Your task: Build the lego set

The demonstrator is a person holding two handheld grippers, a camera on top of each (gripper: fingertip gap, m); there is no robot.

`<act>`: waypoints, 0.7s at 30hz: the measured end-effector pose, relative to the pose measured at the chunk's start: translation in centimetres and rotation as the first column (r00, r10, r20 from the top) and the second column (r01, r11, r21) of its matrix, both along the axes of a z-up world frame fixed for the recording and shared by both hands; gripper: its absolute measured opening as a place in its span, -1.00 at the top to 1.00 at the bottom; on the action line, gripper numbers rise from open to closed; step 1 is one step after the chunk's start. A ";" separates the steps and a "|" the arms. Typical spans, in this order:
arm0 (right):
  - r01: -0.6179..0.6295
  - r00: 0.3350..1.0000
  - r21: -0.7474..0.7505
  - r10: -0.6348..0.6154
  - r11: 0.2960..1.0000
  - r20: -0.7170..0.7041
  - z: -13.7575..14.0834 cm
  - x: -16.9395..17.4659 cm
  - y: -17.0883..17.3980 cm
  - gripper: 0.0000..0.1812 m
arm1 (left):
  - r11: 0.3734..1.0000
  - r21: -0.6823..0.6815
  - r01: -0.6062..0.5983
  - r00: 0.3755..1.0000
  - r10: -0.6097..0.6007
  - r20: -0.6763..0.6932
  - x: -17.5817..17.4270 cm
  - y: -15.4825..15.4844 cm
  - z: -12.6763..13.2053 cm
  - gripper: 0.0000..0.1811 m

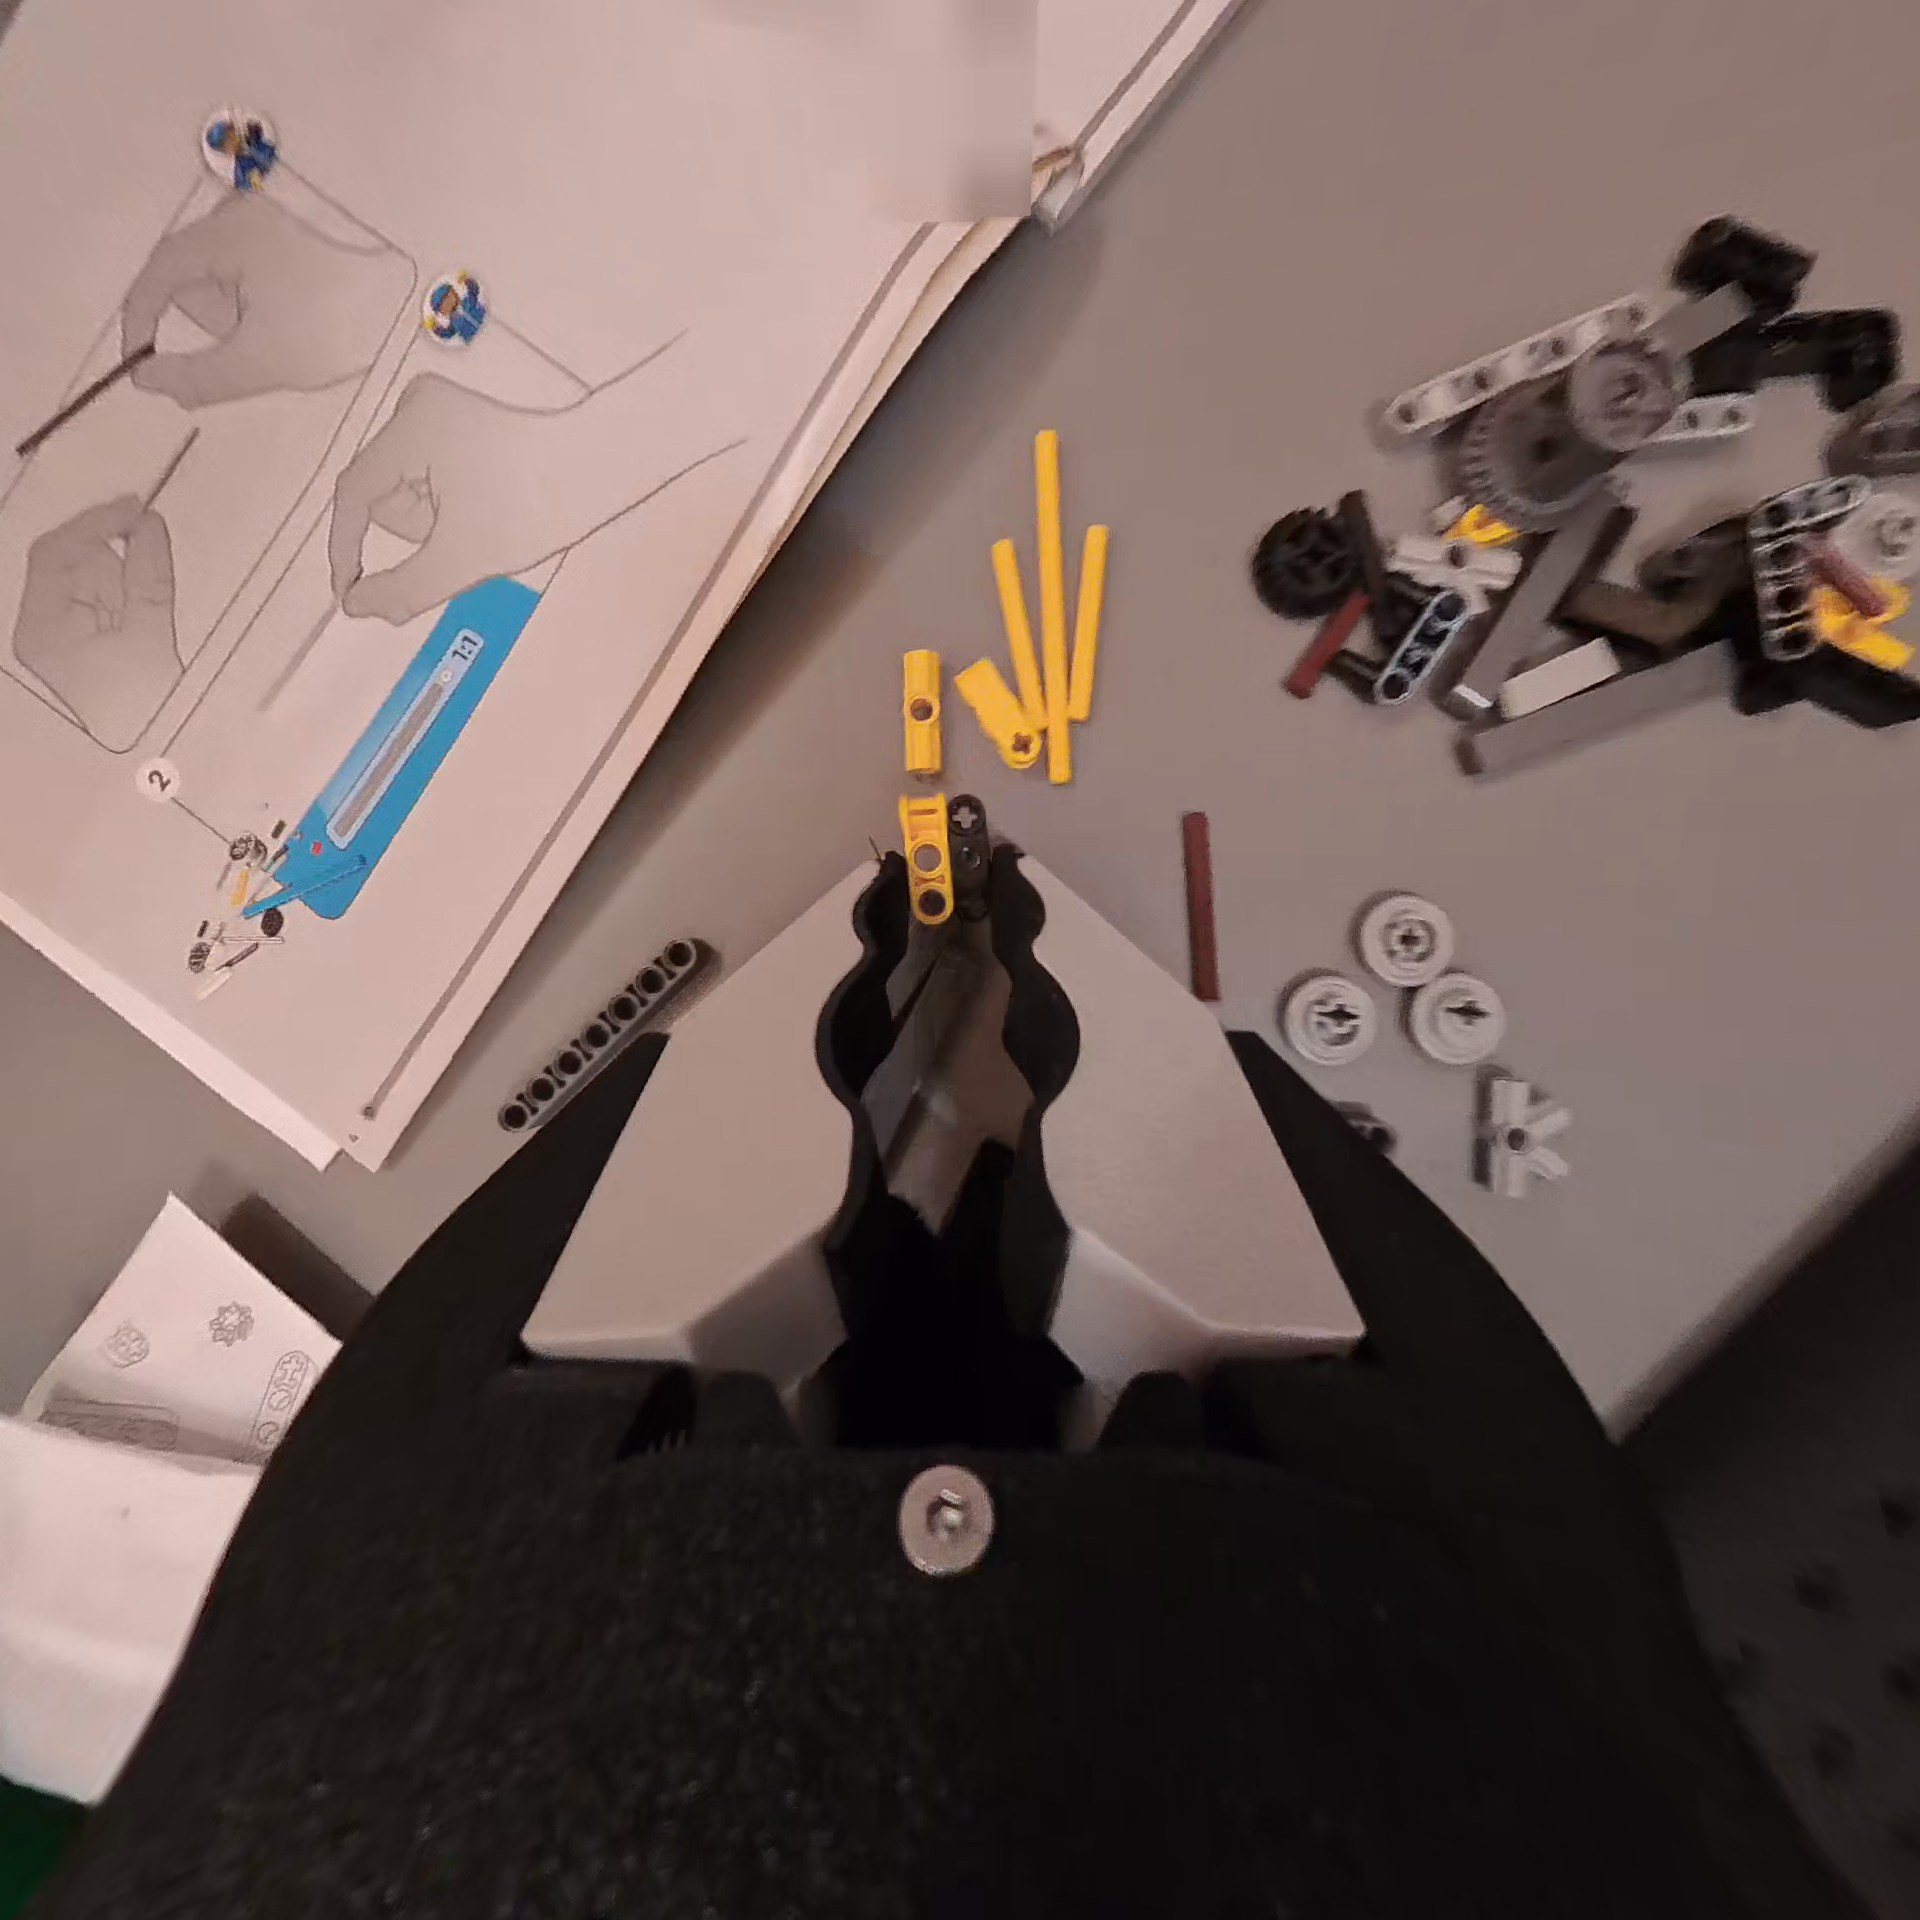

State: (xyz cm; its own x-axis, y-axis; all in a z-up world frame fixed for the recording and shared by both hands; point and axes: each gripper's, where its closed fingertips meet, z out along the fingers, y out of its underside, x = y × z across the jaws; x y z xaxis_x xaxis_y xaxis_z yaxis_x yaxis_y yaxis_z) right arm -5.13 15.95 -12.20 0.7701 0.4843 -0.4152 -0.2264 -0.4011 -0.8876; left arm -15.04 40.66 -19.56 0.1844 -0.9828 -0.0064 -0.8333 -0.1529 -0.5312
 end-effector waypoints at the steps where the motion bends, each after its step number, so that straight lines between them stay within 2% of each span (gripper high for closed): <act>1: 0.002 1.000 0.000 -0.002 1.000 -0.002 0.0 0.0 0.0 0.68 | 1.000 0.004 0.007 1.000 -0.006 -0.020 0.0 0.2 -0.6 0.85; 7: 0.008 1.000 0.003 -0.008 1.000 -0.017 0.1 0.2 0.0 0.68 | 0.999 -0.039 0.033 0.999 -0.033 0.012 0.8 -0.8 -0.7 0.86; 11: 0.002 1.000 0.000 -0.002 1.000 -0.016 0.1 0.1 0.0 0.68 | 0.998 -0.017 0.052 0.998 -0.053 -0.038 0.3 -1.1 -1.7 0.85; 16: 0.005 1.000 0.003 -0.005 1.000 -0.019 0.1 0.2 0.0 0.68 | 0.997 0.017 0.072 0.997 -0.072 -0.028 -0.4 -1.9 -0.2 0.85; 19: 0.002 1.000 0.004 -0.002 1.000 -0.020 0.2 0.2 0.0 0.68 | 0.992 -0.046 0.119 0.993 -0.118 0.026 0.2 -3.0 0.9 0.85; 21: -0.004 1.000 0.001 0.004 1.000 -0.017 0.1 0.0 0.0 0.67 | 0.994 -0.013 0.111 0.994 -0.111 0.010 0.9 -1.7 0.6 0.85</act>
